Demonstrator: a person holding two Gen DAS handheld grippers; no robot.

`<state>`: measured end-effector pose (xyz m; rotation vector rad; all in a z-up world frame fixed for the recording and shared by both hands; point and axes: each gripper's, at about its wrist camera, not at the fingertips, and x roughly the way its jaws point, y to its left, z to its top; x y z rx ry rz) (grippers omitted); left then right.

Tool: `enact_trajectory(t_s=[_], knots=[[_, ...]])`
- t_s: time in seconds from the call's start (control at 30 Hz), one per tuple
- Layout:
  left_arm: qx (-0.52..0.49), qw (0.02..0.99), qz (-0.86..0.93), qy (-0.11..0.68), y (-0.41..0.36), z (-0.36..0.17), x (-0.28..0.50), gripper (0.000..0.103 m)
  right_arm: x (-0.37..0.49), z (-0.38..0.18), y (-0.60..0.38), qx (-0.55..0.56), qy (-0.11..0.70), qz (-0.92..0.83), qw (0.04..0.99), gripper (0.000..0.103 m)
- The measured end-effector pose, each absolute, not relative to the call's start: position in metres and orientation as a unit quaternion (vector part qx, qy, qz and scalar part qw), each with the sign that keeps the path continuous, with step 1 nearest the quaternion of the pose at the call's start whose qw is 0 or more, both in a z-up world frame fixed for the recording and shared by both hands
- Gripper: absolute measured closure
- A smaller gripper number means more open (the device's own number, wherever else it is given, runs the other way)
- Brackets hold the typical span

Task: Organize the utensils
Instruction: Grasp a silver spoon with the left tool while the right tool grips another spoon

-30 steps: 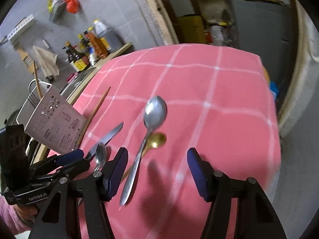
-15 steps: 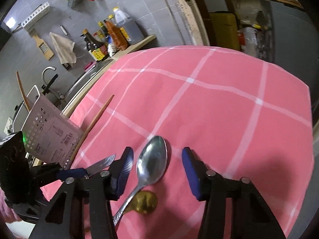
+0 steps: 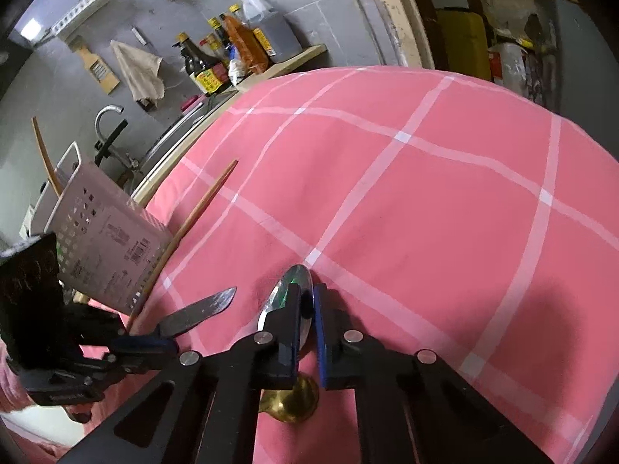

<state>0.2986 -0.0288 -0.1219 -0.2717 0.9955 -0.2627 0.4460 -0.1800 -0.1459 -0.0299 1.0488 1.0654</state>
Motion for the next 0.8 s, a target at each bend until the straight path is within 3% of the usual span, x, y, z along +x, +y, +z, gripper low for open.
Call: enact_trajectory(t_s=[0.53,0.8], knots=[[-0.138,0.840,-0.158,0.501,-0.032,-0.116,0.299,0.103,0.421,-0.128,-0.209,0.040,0.472,0.440,0.762,0.101],[-0.197,0.795,-0.174,0.546,-0.021,-0.129,0.316,0.103,0.414,-0.135,-0.210,0.041,0.481,0.430,0.763,0.101]])
